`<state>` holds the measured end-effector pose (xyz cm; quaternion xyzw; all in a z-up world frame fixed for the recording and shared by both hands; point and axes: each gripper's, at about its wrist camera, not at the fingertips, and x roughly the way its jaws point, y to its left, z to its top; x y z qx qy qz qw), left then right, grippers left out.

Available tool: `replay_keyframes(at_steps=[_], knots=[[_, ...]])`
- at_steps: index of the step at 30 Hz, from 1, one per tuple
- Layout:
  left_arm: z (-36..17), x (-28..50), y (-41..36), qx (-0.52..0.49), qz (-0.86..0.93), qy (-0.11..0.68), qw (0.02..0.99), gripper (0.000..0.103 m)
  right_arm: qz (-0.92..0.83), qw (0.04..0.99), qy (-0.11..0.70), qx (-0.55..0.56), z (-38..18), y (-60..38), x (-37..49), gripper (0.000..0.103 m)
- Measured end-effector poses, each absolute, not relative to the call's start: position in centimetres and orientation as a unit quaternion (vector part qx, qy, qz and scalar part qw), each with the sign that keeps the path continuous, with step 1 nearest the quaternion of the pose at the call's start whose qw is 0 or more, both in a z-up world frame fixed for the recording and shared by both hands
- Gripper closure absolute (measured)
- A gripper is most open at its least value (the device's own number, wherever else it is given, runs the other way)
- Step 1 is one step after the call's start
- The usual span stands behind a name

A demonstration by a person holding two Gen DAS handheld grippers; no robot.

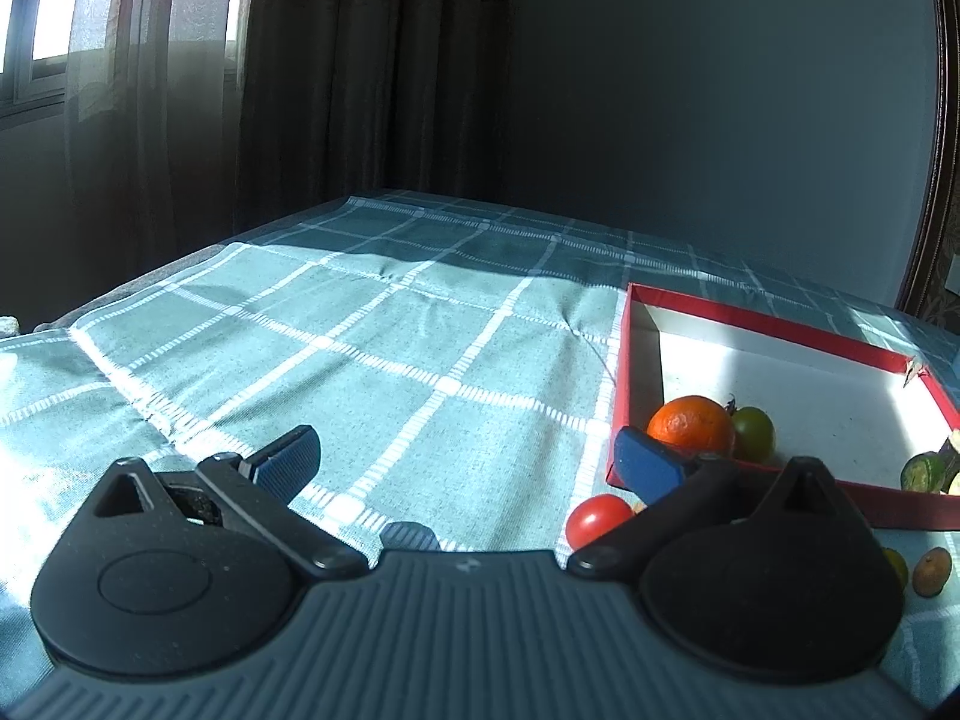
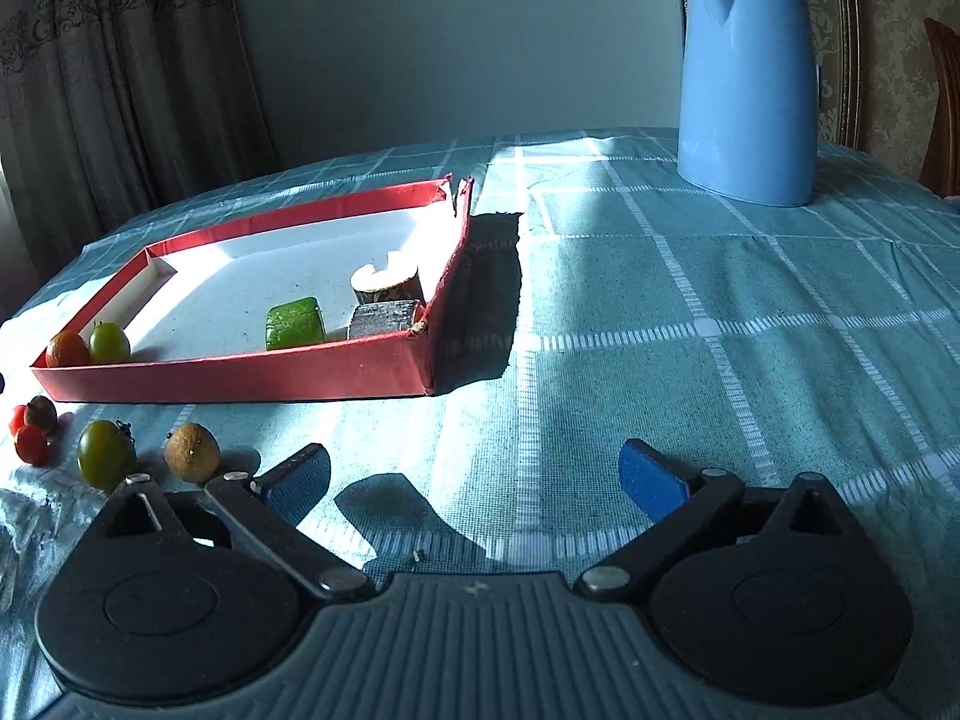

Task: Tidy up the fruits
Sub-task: 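Reach the left gripper to the dark green tomato and grasp it, then carry the green tomato into the tray and open the left gripper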

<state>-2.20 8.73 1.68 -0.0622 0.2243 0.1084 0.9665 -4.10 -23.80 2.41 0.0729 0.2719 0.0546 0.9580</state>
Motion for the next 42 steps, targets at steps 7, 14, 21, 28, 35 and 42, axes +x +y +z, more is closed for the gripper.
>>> replay_keyframes(at_steps=[7,14,21,28,35,42], knots=[[2.7,-4.3,1.5,0.024,0.043,0.209,0.977,0.0,0.038,0.958,0.282,0.042,2.2,-23.0,-3.9,0.0],[2.7,-5.3,-4.9,0.064,-0.033,0.21,0.975,0.0,0.04,0.958,0.281,0.046,2.3,-23.2,-3.9,0.0],[1.4,-4.0,-7.1,0.091,-0.038,0.233,0.967,0.0,0.042,0.958,0.279,0.053,2.3,-23.3,-3.9,0.0],[-0.1,-2.2,-6.6,0.073,-0.054,0.291,0.953,0.024,0.045,0.958,0.277,0.058,2.2,-23.4,-3.9,0.0],[-0.5,-2.2,-6.8,0.071,-0.076,0.297,0.949,0.065,0.045,0.958,0.277,0.058,2.2,-23.5,-3.9,0.0],[-0.5,-2.4,-7.0,0.079,-0.078,0.292,0.95,0.072,0.045,0.958,0.277,0.058,2.2,-23.5,-3.9,0.0]])
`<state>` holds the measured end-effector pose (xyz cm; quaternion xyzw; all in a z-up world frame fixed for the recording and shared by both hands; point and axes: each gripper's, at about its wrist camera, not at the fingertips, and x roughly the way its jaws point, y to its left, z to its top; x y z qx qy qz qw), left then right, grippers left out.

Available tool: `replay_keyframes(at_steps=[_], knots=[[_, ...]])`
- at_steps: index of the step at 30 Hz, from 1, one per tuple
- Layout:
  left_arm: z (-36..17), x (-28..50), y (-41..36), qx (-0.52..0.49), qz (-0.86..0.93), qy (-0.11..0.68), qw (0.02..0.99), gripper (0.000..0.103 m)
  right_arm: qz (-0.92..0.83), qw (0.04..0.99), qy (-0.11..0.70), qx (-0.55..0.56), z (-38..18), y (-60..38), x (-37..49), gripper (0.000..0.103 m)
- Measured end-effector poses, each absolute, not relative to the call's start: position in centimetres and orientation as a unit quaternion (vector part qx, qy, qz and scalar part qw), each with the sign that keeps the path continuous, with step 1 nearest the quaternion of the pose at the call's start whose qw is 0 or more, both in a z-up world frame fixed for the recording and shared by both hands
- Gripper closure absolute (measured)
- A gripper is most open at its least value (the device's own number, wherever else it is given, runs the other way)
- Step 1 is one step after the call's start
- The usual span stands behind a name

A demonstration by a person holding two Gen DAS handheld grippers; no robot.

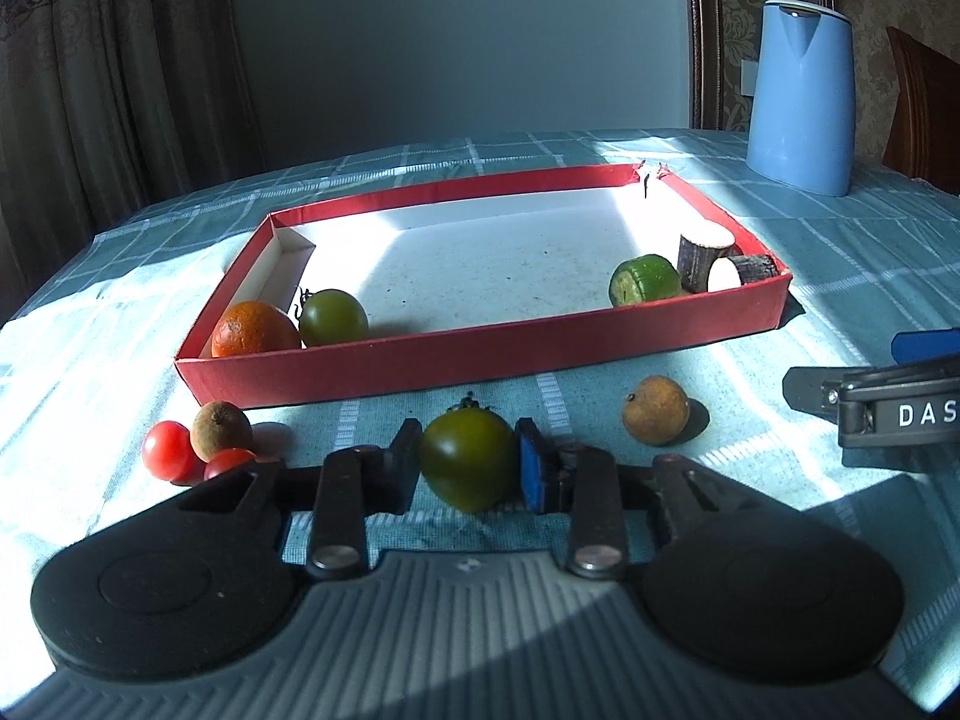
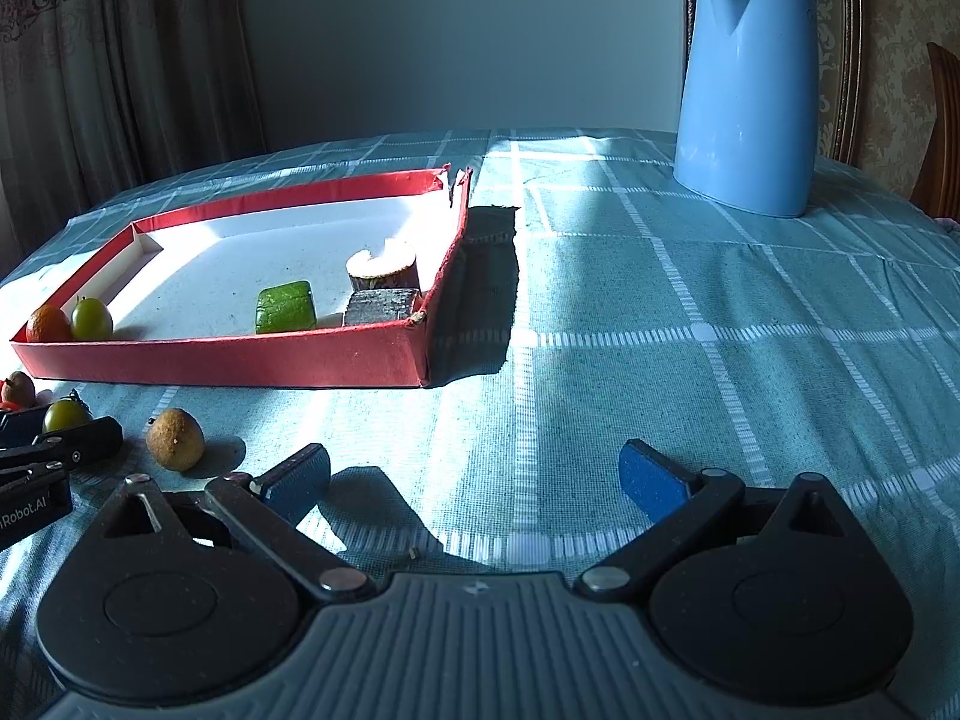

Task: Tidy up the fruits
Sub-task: 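Carry the green tomato into the tray and open the left gripper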

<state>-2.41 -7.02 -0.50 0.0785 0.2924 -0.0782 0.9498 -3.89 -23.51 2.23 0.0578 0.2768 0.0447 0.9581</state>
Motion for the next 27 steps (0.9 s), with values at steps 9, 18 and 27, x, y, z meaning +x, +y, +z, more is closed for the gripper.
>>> replay_keyframes(at_steps=[9,18,27], knots=[[-0.4,-2.7,-6.8,0.073,-0.072,0.285,0.953,0.073,0.045,0.958,0.277,0.058,2.2,-23.5,-3.9,0.0],[0.0,-3.6,-6.1,0.066,-0.068,0.271,0.958,0.073,0.045,0.958,0.276,0.059,2.2,-23.5,-3.9,0.0],[3.0,-3.9,-3.5,0.046,-0.045,0.222,0.973,0.073,0.045,0.958,0.276,0.059,2.2,-23.5,-3.9,0.0]])
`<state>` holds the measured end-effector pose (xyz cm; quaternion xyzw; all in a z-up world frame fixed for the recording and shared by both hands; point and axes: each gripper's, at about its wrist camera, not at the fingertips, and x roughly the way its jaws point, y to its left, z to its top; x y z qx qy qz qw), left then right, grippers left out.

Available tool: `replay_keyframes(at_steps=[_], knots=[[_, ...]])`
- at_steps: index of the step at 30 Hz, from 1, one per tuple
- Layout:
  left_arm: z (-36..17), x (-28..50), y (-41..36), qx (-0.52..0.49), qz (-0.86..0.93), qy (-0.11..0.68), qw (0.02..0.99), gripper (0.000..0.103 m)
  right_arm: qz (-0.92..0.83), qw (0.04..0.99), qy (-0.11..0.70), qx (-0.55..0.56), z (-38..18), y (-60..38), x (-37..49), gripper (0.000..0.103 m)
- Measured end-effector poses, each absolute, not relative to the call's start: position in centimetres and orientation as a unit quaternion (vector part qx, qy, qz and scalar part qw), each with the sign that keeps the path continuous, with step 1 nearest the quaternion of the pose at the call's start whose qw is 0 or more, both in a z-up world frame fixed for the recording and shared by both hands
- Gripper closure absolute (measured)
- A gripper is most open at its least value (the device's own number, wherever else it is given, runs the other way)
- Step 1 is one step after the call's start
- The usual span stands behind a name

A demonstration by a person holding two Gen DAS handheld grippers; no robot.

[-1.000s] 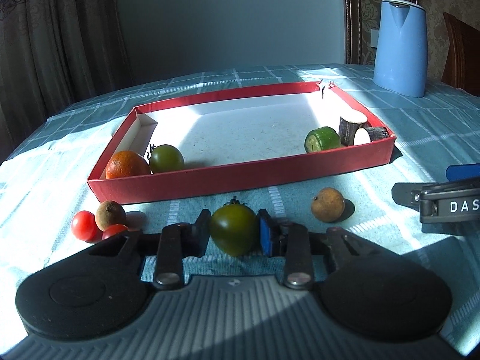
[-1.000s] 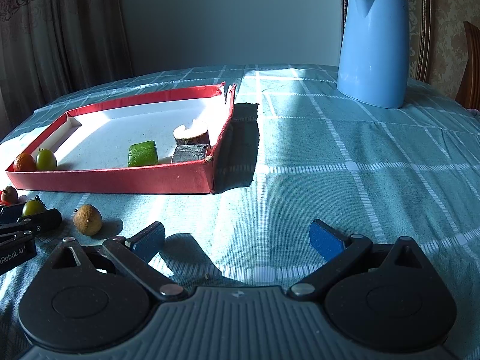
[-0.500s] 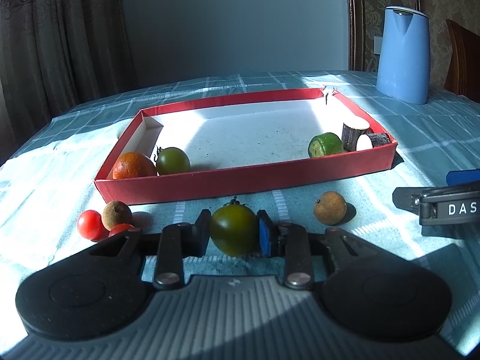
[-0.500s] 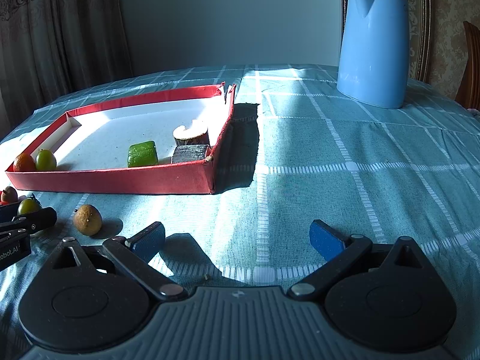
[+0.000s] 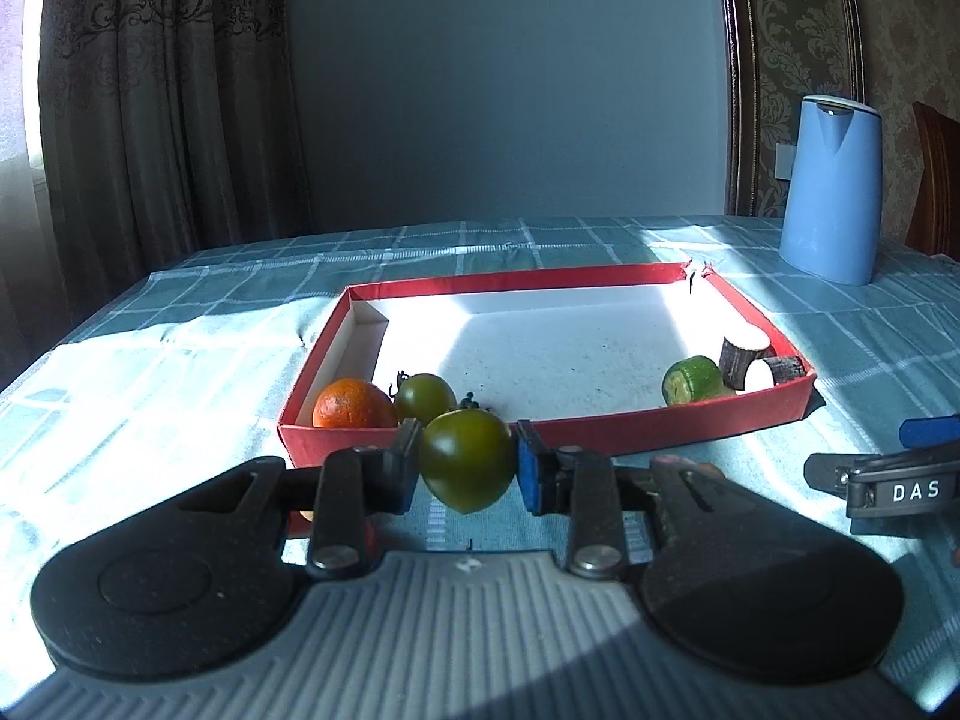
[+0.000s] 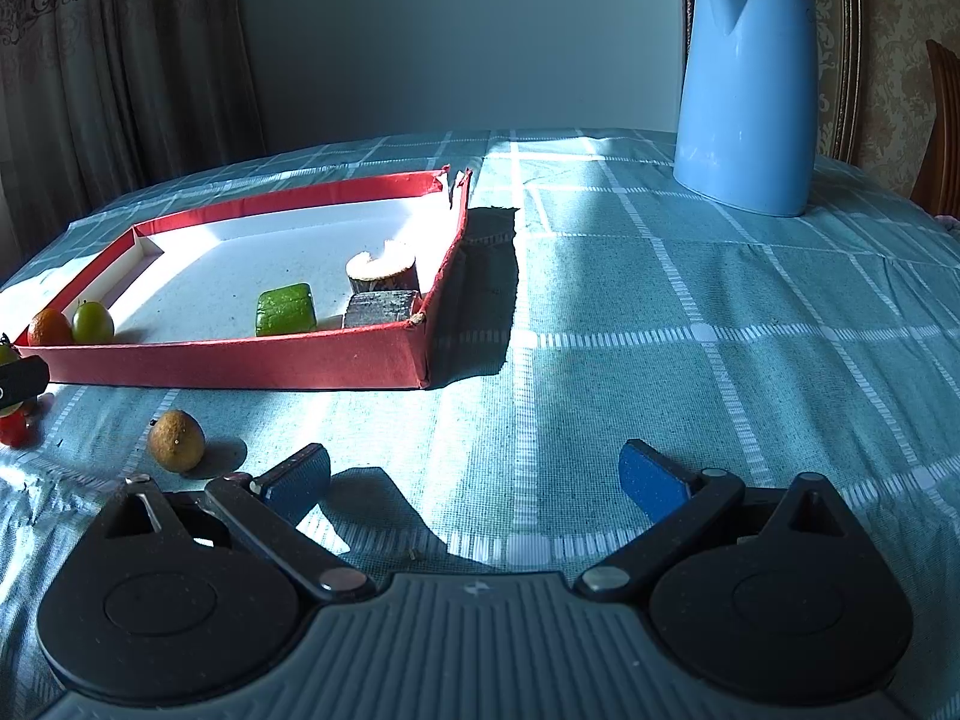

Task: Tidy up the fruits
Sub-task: 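Carry the green tomato into the tray and open the left gripper, then reach the right gripper to the brown round fruit and grasp it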

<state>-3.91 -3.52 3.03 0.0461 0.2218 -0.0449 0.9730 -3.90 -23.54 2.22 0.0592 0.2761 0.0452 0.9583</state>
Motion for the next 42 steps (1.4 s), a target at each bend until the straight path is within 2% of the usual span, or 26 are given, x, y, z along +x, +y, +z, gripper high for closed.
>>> replay_keyframes(at_steps=[7,18,25,27,28,33,37,39,40,41,42], knots=[[5.8,-1.0,-1.9,0.032,-0.018,0.196,0.98,0.073,0.045,0.958,0.276,0.059,2.2,-23.6,-3.9,0.0],[4.5,7.6,-0.2,0.003,0.006,0.281,0.96,0.073,0.046,0.958,0.275,0.061,2.3,-23.5,-3.9,0.0],[2.3,9.6,0.3,-0.004,0.018,0.325,0.945,0.073,0.046,0.958,0.275,0.062,2.3,-23.6,-3.9,0.0],[2.1,9.6,0.4,-0.004,0.025,0.323,0.946,0.066,0.047,0.958,0.275,0.063,2.3,-23.5,-3.9,0.0],[2.1,9.6,0.4,-0.003,0.028,0.32,0.947,0.059,0.047,0.958,0.274,0.063,2.3,-23.6,-3.9,0.0],[2.5,8.5,0.4,-0.001,0.026,0.304,0.952,0.058,0.047,0.958,0.274,0.064,2.3,-23.6,-3.9,0.0],[4.5,4.3,0.4,0.003,0.021,0.25,0.968,0.056,0.048,0.958,0.274,0.065,2.2,-23.7,-3.9,0.0],[5.0,1.8,0.6,0.001,0.01,0.225,0.974,0.041,0.048,0.958,0.273,0.066,2.2,-23.7,-3.9,0.0],[5.0,0.2,0.6,0.004,0.003,0.213,0.977,0.024,0.049,0.958,0.273,0.067,2.2,-23.8,-3.9,0.0],[4.9,-1.2,0.6,0.01,0.001,0.203,0.979,0.014,0.049,0.958,0.273,0.068,2.2,-23.7,-3.9,0.0],[4.6,-2.5,0.7,0.016,-0.002,0.19,0.982,0.014,0.049,0.958,0.272,0.069,2.2,-23.7,-3.9,0.0]])
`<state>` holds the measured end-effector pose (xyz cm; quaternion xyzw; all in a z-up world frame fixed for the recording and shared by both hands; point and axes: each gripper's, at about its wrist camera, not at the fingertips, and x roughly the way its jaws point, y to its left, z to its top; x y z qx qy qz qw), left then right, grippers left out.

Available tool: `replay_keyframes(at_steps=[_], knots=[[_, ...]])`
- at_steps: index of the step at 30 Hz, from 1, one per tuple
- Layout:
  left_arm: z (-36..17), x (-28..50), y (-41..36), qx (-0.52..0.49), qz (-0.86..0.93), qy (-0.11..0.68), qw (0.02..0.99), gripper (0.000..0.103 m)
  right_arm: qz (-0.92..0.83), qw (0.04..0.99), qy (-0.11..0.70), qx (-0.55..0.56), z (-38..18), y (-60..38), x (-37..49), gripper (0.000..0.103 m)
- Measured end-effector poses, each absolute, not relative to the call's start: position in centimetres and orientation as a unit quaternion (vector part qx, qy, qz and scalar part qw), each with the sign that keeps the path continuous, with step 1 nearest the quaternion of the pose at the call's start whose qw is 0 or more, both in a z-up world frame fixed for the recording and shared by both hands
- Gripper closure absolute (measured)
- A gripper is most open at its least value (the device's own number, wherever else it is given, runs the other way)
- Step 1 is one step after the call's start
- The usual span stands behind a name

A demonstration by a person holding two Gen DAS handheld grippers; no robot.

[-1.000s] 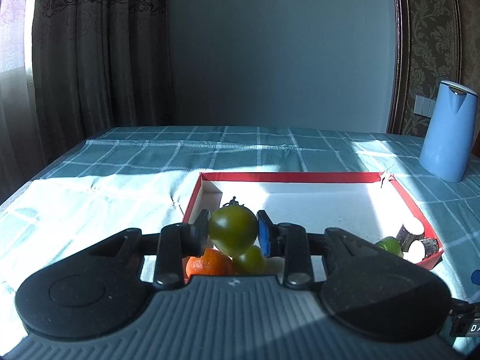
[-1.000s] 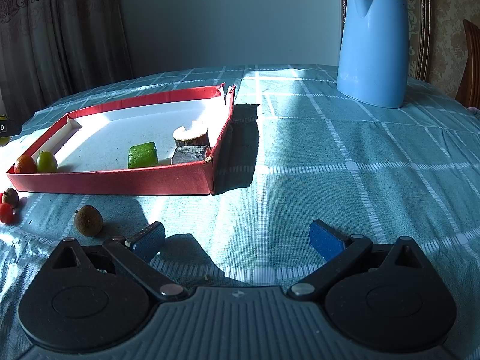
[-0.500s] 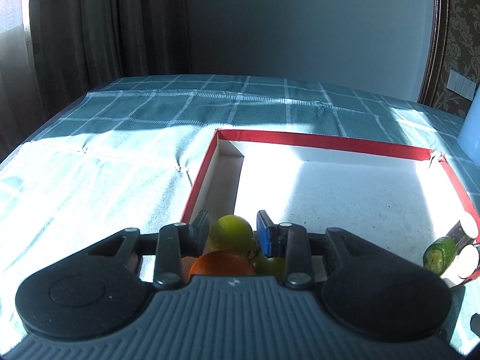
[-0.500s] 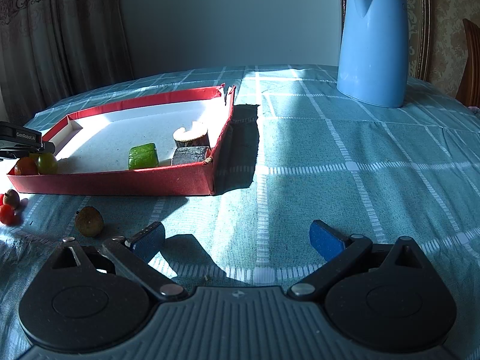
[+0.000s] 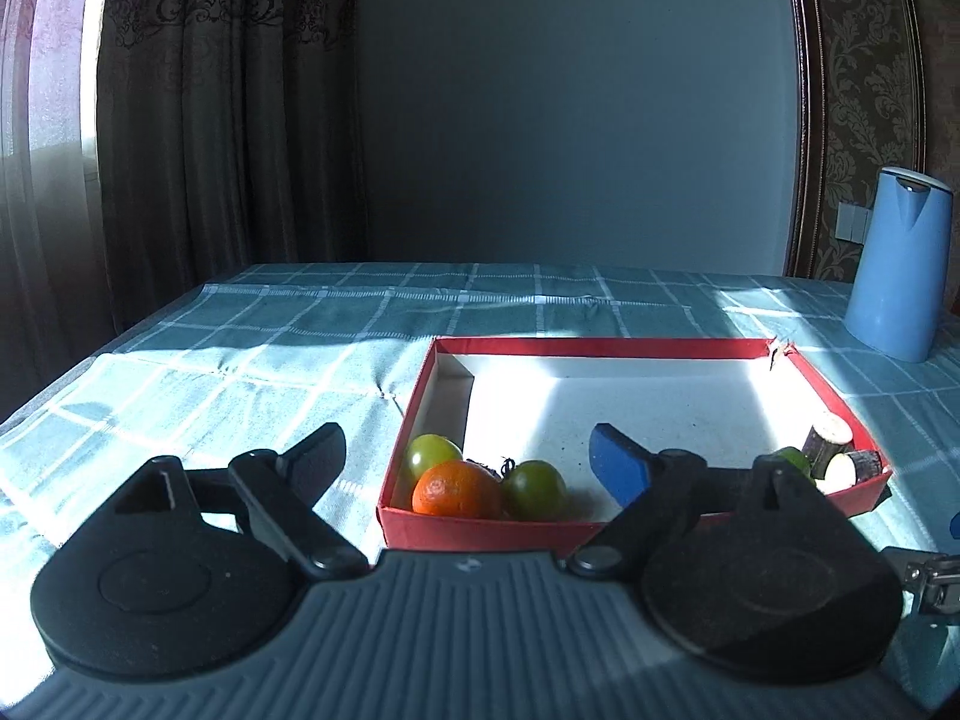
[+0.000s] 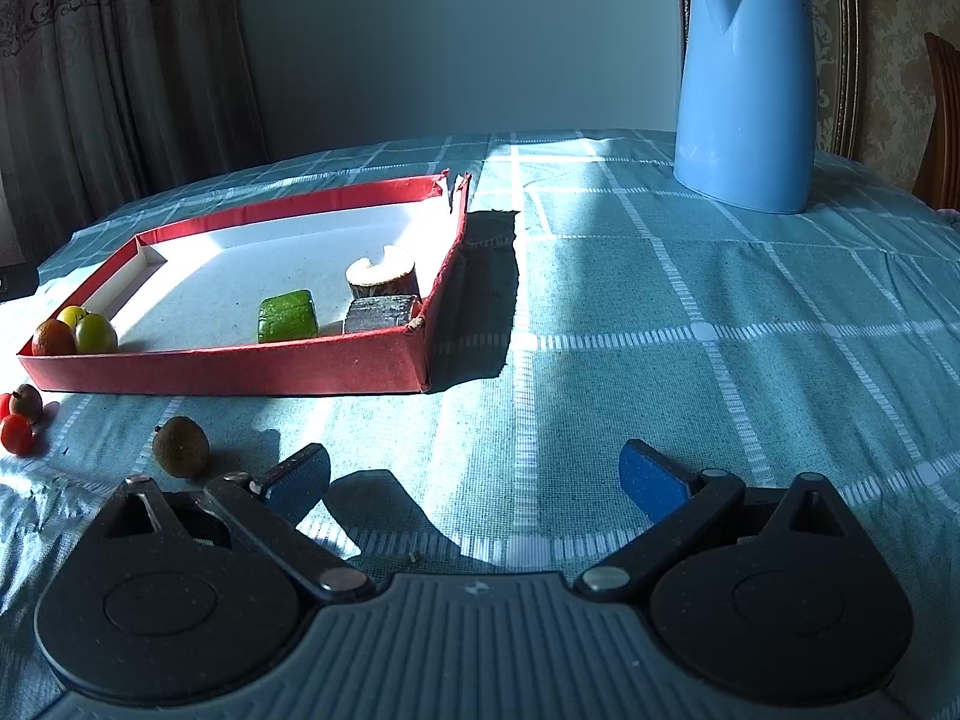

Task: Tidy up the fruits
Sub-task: 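Reach the right gripper to the brown round fruit and grasp it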

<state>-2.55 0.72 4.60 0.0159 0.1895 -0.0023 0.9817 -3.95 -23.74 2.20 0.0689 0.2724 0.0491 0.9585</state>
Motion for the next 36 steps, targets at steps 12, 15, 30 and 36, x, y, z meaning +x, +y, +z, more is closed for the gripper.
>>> replay_keyframes(at_steps=[12,15,30,36], knots=[[1.1,-6.6,2.5,0.038,-0.028,0.185,0.982,0.002,0.108,0.967,0.219,0.073,2.8,-23.6,-5.7,0.0],[1.0,-6.8,2.5,0.044,-0.031,0.18,0.982,0.002,0.172,0.964,0.184,0.079,3.3,-22.5,-6.8,0.0],[0.6,-6.5,3.0,0.033,-0.019,0.204,0.978,0.0,0.202,0.956,0.212,-0.017,3.6,-15.8,-5.5,0.027],[0.5,-6.2,3.1,0.029,-0.016,0.214,0.976,0.0,0.206,0.95,0.234,-0.025,3.3,-14.9,-4.5,0.048]])
